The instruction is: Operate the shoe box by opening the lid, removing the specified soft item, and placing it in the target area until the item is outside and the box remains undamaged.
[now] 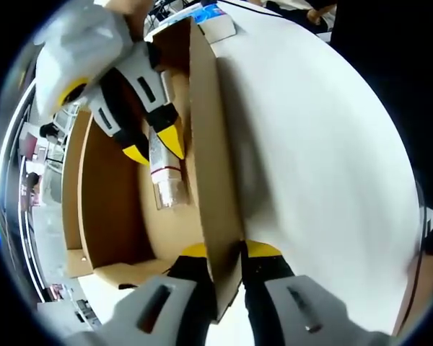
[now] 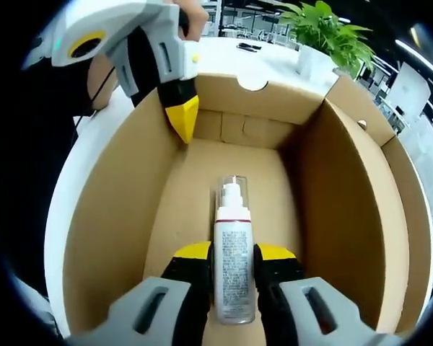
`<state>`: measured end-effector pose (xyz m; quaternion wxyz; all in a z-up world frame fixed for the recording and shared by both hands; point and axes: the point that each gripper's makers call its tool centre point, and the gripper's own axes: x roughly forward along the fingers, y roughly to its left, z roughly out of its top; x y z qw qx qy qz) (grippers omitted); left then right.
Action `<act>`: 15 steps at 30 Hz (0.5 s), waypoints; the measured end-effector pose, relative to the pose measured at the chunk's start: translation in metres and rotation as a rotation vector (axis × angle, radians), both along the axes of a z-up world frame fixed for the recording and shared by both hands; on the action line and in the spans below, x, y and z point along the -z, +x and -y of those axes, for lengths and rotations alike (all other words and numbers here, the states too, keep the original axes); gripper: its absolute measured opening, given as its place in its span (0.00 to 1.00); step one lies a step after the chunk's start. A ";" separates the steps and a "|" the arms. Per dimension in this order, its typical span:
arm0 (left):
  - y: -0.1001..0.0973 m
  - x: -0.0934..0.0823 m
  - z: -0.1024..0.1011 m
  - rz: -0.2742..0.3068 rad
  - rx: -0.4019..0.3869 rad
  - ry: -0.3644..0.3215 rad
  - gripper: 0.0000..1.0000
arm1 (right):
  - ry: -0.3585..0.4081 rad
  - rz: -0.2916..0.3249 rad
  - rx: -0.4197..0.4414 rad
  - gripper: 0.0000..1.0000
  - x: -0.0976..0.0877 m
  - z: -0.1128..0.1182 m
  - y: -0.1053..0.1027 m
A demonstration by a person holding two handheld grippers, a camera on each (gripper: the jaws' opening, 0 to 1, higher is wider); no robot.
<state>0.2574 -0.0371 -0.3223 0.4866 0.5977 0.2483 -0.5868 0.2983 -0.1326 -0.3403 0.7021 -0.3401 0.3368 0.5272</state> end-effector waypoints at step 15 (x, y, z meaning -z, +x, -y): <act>0.000 0.000 0.001 0.001 0.004 0.001 0.12 | 0.029 0.034 0.077 0.21 -0.002 0.002 0.000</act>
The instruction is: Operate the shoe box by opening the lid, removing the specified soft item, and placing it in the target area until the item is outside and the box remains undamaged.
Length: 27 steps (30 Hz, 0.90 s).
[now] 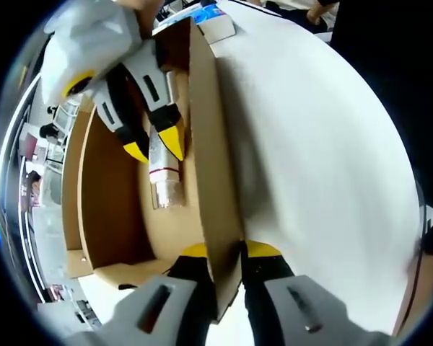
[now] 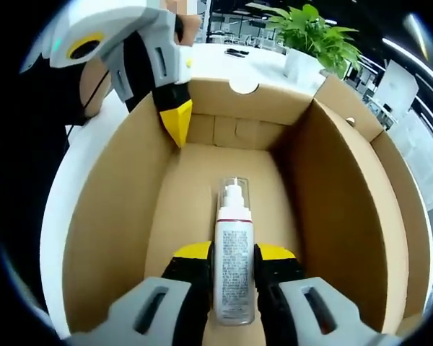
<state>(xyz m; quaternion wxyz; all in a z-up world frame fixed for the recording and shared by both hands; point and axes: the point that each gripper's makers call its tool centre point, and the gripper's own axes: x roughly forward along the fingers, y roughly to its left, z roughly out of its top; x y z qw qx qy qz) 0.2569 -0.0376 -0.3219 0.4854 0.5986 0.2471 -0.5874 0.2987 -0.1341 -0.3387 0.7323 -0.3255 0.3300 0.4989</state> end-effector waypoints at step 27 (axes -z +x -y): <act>-0.003 -0.003 0.005 -0.036 0.011 -0.048 0.10 | 0.091 0.080 0.182 0.21 -0.005 0.001 0.005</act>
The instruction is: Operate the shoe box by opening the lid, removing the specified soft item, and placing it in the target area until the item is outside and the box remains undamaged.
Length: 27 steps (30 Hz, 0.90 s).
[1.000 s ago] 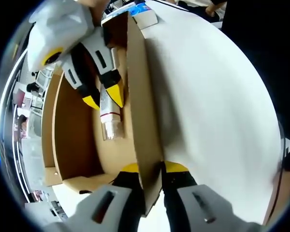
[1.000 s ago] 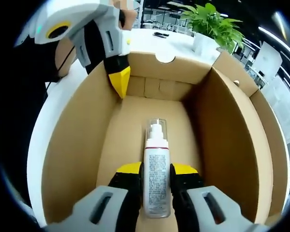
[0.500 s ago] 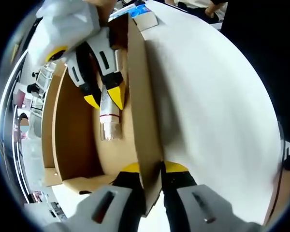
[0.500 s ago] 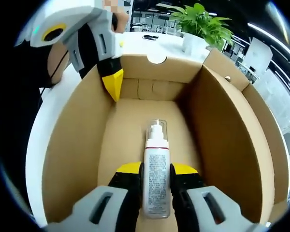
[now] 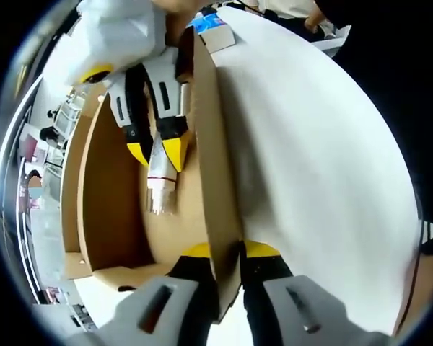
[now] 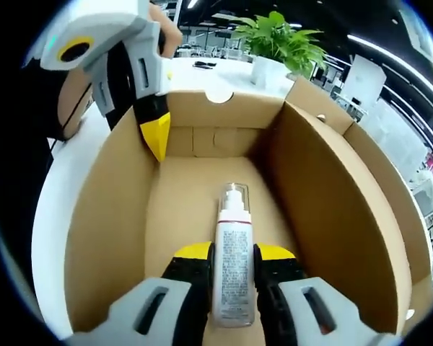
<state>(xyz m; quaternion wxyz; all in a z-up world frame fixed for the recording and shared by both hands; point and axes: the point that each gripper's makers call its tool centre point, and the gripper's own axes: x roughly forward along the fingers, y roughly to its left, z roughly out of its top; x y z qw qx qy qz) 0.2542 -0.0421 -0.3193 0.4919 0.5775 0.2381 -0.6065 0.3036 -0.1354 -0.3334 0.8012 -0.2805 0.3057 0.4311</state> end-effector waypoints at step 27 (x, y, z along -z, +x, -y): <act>0.001 0.001 -0.002 0.007 -0.013 0.014 0.10 | 0.170 0.004 0.056 0.20 -0.026 -0.021 -0.003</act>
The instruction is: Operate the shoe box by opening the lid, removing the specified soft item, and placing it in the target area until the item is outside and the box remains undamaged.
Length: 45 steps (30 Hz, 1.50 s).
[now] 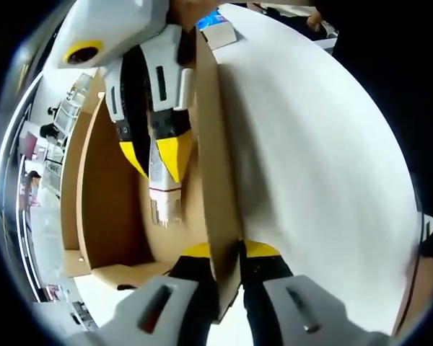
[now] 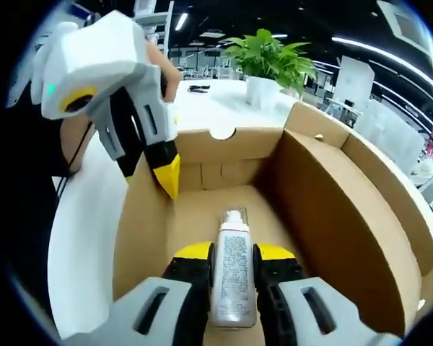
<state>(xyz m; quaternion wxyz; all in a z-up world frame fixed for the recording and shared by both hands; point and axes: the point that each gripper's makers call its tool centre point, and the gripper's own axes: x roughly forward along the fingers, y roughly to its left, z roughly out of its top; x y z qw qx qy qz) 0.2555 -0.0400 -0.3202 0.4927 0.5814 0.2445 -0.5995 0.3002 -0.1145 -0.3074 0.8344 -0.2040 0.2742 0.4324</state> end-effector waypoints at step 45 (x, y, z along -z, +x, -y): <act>0.000 0.001 -0.002 0.014 0.002 0.019 0.11 | 0.023 -0.127 0.081 0.21 0.017 -0.007 -0.006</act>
